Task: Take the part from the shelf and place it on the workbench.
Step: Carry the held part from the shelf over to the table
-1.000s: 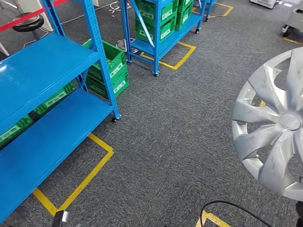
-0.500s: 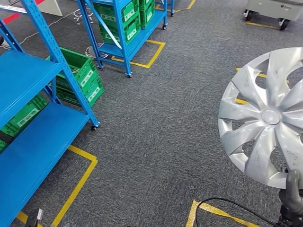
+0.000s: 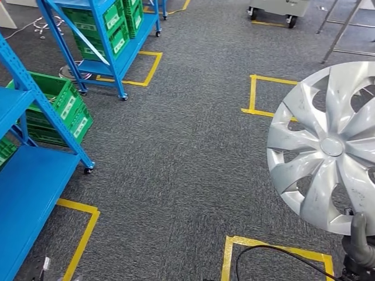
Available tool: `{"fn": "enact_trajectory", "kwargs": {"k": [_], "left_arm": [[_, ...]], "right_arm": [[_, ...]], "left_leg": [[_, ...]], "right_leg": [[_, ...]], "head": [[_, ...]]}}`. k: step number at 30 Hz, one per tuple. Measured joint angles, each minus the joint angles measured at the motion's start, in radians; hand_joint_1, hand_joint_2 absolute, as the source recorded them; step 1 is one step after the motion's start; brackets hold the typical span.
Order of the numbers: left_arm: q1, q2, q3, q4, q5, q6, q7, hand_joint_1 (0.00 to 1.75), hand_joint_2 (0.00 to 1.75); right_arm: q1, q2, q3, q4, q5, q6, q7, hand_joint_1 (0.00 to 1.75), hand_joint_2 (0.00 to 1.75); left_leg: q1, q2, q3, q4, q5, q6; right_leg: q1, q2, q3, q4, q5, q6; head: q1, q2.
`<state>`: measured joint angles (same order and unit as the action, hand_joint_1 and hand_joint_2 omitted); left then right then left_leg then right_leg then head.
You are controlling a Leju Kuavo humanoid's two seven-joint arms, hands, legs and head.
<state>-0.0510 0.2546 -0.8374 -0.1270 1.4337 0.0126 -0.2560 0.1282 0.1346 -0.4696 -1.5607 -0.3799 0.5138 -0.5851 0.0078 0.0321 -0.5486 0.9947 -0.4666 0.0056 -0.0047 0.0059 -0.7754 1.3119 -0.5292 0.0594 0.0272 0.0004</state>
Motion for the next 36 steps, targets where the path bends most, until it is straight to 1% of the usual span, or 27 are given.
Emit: {"fn": "enact_trajectory", "kwargs": {"k": [1, 2, 3, 4, 5, 6, 8, 11, 12, 16, 18, 19, 20, 21, 22, 24, 25, 26, 27, 28, 30, 31, 32, 33, 34, 35, 36], "left_arm": [[0.0, -0.001, 0.003, 0.0, 0.016, -0.007, -0.021, 0.0, 1.75], [0.0, -0.004, 0.01, 0.0, 0.04, -0.015, -0.053, 0.0, 1.75], [0.0, -0.008, 0.02, 0.0, 0.063, -0.021, -0.088, 0.0, 1.75], [-0.001, -0.014, 0.03, 0.0, 0.078, -0.018, -0.117, 0.0, 1.75], [-0.001, -0.02, 0.038, 0.0, 0.083, -0.009, -0.132, 0.0, 1.75], [-0.002, -0.025, 0.041, 0.0, 0.083, 0.003, -0.131, 0.0, 1.75], [-0.002, -0.041, 0.05, 0.0, 0.088, 0.008, -0.112, 0.0, 1.75], [-0.002, -0.069, 0.084, -0.001, 0.057, -0.031, -0.096, 0.0, 1.75], [-0.002, -0.073, 0.089, -0.002, 0.045, -0.039, -0.093, 0.0, 1.75], [-0.002, -0.082, 0.089, -0.002, 0.009, -0.054, -0.088, 0.0, 1.75], [0.01, -0.109, 0.051, -0.002, -0.092, -0.077, -0.081, 0.0, 1.75], [0.017, -0.121, 0.029, -0.002, -0.141, -0.087, -0.079, 0.0, 1.75], [0.023, -0.132, 0.006, -0.002, -0.18, -0.096, -0.077, 0.0, 1.75], [0.024, -0.134, -0.003, -0.002, -0.185, -0.1, -0.077, 0.0, 1.75], [0.024, -0.137, -0.011, -0.001, -0.189, -0.102, -0.078, 0.0, 1.75], [0.025, -0.143, -0.026, -0.001, -0.192, -0.096, -0.073, 0.0, 1.75], [0.025, -0.146, -0.031, -0.001, -0.191, -0.087, -0.069, 0.0, 1.75], [0.025, -0.148, -0.035, -0.001, -0.186, -0.077, -0.064, 0.0, 1.75], [0.024, -0.15, -0.037, -0.001, -0.179, -0.067, -0.059, 0.0, 1.75], [0.023, -0.149, -0.038, -0.001, -0.17, -0.058, -0.053, 0.0, 1.75], [0.024, -0.145, -0.039, -0.001, -0.144, -0.042, -0.033, 0.0, 1.75], [0.025, -0.142, -0.037, -0.001, -0.124, -0.038, -0.022, 0.0, 1.75], [0.027, -0.135, -0.032, -0.001, -0.097, -0.041, -0.014, 0.0, 1.75], [0.028, -0.129, -0.024, -0.001, -0.066, -0.05, -0.011, 0.0, 1.75], [0.028, -0.122, -0.012, -0.001, -0.03, -0.064, -0.014, 0.0, 1.75], [0.028, -0.116, 0.005, -0.001, 0.008, -0.081, -0.018, 0.0, 1.75], [0.028, -0.11, 0.024, -0.001, 0.042, -0.098, -0.021, 0.0, 1.75]], "right_arm": [[0.005, -0.001, -0.003, 0.001, 0.003, 0.0, -0.004, 1.75, 1.75], [0.011, -0.002, -0.009, 0.002, 0.006, 0.0, -0.008, 1.75, 1.75], [0.018, -0.003, -0.018, 0.0, 0.008, 0.003, -0.009, 1.75, 1.75], [0.025, -0.003, -0.03, -0.003, 0.009, 0.008, -0.009, 1.75, 1.75], [0.031, -0.003, -0.044, -0.008, 0.009, 0.015, -0.006, 1.75, 1.75], [0.036, -0.002, -0.06, -0.012, 0.01, 0.022, -0.001, 1.75, 1.75], [0.04, -0.002, -0.089, -0.018, 0.012, 0.034, 0.014, 1.75, 1.75], [0.044, 0.0, -0.114, -0.027, 0.014, 0.037, 0.026, 1.75, 1.75], [0.045, 0.0, -0.116, -0.029, 0.013, 0.037, 0.026, 1.75, 1.75], [0.044, 0.001, -0.125, -0.037, 0.011, 0.033, 0.032, 1.75, 1.75], [0.045, 0.002, -0.147, -0.054, 0.003, 0.03, 0.053, 1.75, 1.75], [0.047, 0.002, -0.159, -0.063, -0.001, 0.029, 0.064, 1.75, 1.75], [0.05, 0.003, -0.171, -0.071, -0.003, 0.029, 0.072, 1.75, 1.75], [0.052, 0.003, -0.177, -0.073, -0.002, 0.029, 0.073, 1.75, 1.75], [0.052, 0.003, -0.183, -0.077, -0.002, 0.031, 0.073, 1.75, 1.75], [0.056, 0.006, -0.197, -0.086, -0.002, 0.039, 0.072, 1.75, 1.75], [0.059, 0.008, -0.206, -0.091, -0.001, 0.047, 0.072, 1.75, 1.75], [0.064, 0.01, -0.216, -0.096, 0.0, 0.054, 0.073, 1.75, 1.75], [0.068, 0.013, -0.225, -0.099, 0.005, 0.061, 0.074, 1.75, 1.75], [0.068, 0.015, -0.231, -0.102, 0.013, 0.066, 0.074, 1.75, 1.75], [0.059, 0.018, -0.236, -0.104, 0.039, 0.073, 0.07, 1.75, 1.75], [0.054, 0.019, -0.236, -0.104, 0.053, 0.077, 0.064, 1.75, 1.75], [0.051, 0.02, -0.235, -0.101, 0.066, 0.082, 0.057, 1.75, 1.75], [0.05, 0.021, -0.235, -0.097, 0.077, 0.088, 0.049, 1.75, 1.75], [0.049, 0.021, -0.236, -0.092, 0.085, 0.093, 0.042, 1.75, 1.75], [0.046, 0.021, -0.236, -0.084, 0.088, 0.098, 0.038, 1.75, 1.75], [0.04, 0.021, -0.236, -0.074, 0.086, 0.101, 0.036, 1.75, 1.75]], "left_leg": [[0.0, 0.013, 0.003, 0.0, -0.002, -0.001], [-0.001, 0.026, 0.008, 0.0, -0.006, -0.002], [-0.002, 0.037, 0.013, 0.0, -0.011, -0.005], [-0.005, 0.045, 0.018, 0.001, -0.015, -0.009], [-0.008, 0.054, 0.022, 0.001, -0.018, -0.013], [-0.01, 0.062, 0.025, 0.0, -0.02, -0.017], [-0.01, 0.078, 0.029, -0.003, -0.023, -0.025], [-0.007, 0.044, 0.025, 0.01, -0.043, -0.037], [-0.006, 0.031, 0.023, 0.016, -0.047, -0.038], [-0.006, 0.007, 0.006, 0.052, -0.069, -0.039], [-0.005, -0.014, -0.067, 0.183, -0.108, -0.039], [-0.004, -0.024, -0.092, 0.222, -0.108, -0.039], [-0.002, -0.034, -0.101, 0.228, -0.089, -0.039], [0.002, -0.056, -0.072, 0.161, -0.049, -0.039], [0.008, -0.087, -0.043, 0.094, -0.023, -0.04], [0.013, -0.131, -0.012, 0.024, -0.007, -0.036], [0.011, -0.132, -0.01, 0.016, -0.01, -0.031], [0.01, -0.118, -0.01, 0.016, -0.008, -0.024], [0.009, -0.104, -0.01, 0.014, -0.006, -0.016], [0.009, -0.09, -0.009, 0.011, -0.003, -0.008], [0.004, -0.058, -0.008, 0.009, -0.002, 0.002], [0.002, -0.041, -0.007, 0.009, -0.003, 0.004], [0.0, -0.024, -0.007, 0.009, -0.004, 0.005], [-0.001, -0.008, -0.007, 0.009, -0.005, 0.006], [-0.001, 0.006, -0.006, 0.009, -0.006, 0.005], [-0.001, 0.019, -0.004, 0.009, -0.007, 0.002], [-0.002, 0.031, 0.0, 0.01, -0.01, -0.001]], "right_leg": [[0.0, -0.003, 0.02, -0.031, 0.021, -0.001], [0.001, -0.014, 0.058, -0.097, 0.053, -0.002], [0.004, -0.036, 0.1, -0.169, 0.078, -0.005], [0.007, -0.052, 0.136, -0.229, 0.096, -0.009], [0.01, -0.063, 0.156, -0.265, 0.104, -0.014], [0.012, -0.064, 0.161, -0.275, 0.102, -0.02], [0.01, -0.037, 0.157, -0.278, 0.107, -0.031], [0.003, -0.012, 0.159, -0.286, 0.111, -0.041], [0.002, -0.009, 0.159, -0.286, 0.111, -0.042], [0.001, -0.004, 0.158, -0.286, 0.112, -0.045], [0.0, 0.031, 0.158, -0.286, 0.112, -0.049], [-0.001, 0.054, 0.158, -0.286, 0.113, -0.049], [-0.002, 0.079, 0.158, -0.285, 0.113, -0.049], [-0.004, 0.094, 0.157, -0.284, 0.114, -0.045], [-0.004, 0.109, 0.154, -0.28, 0.115, -0.04], [-0.007, 0.135, 0.143, -0.276, 0.118, -0.027], [-0.009, 0.148, 0.137, -0.277, 0.121, -0.019], [-0.013, 0.158, 0.132, -0.281, 0.126, -0.013], [-0.012, 0.145, 0.127, -0.277, 0.125, -0.008], [-0.01, 0.116, 0.116, -0.26, 0.115, -0.004], [-0.006, 0.035, 0.069, -0.162, 0.061, 0.0], [-0.006, 0.014, 0.037, -0.093, 0.028, 0.002], [-0.007, 0.005, 0.01, -0.032, 0.004, 0.004], [-0.008, 0.002, -0.003, 0.002, -0.005, 0.006], [-0.008, -0.001, 0.004, -0.004, 0.005, 0.006], [-0.009, -0.006, 0.032, -0.049, 0.03, 0.007], [-0.008, -0.023, 0.074, -0.118, 0.059, 0.006]], "head": [[0.0, 0.0], [0.0, 0.0], [0.0, 0.0], [0.0, 0.0], [-0.001, 0.0], [-0.001, 0.0], [-0.002, 0.0], [-0.004, 0.0], [-0.004, 0.0], [-0.006, 0.0], [-0.007, 0.0], [-0.008, 0.0], [-0.008, 0.0], [-0.008, 0.0], [-0.008, 0.0], [-0.009, 0.0], [-0.01, 0.0], [-0.01, 0.0], [-0.01, 0.0], [-0.007, 0.0], [-0.002, 0.0], [0.0, 0.0], [-0.001, 0.0], [-0.001, 0.0], [0.0, 0.0], [0.0, 0.0], [0.0, 0.0]]}}
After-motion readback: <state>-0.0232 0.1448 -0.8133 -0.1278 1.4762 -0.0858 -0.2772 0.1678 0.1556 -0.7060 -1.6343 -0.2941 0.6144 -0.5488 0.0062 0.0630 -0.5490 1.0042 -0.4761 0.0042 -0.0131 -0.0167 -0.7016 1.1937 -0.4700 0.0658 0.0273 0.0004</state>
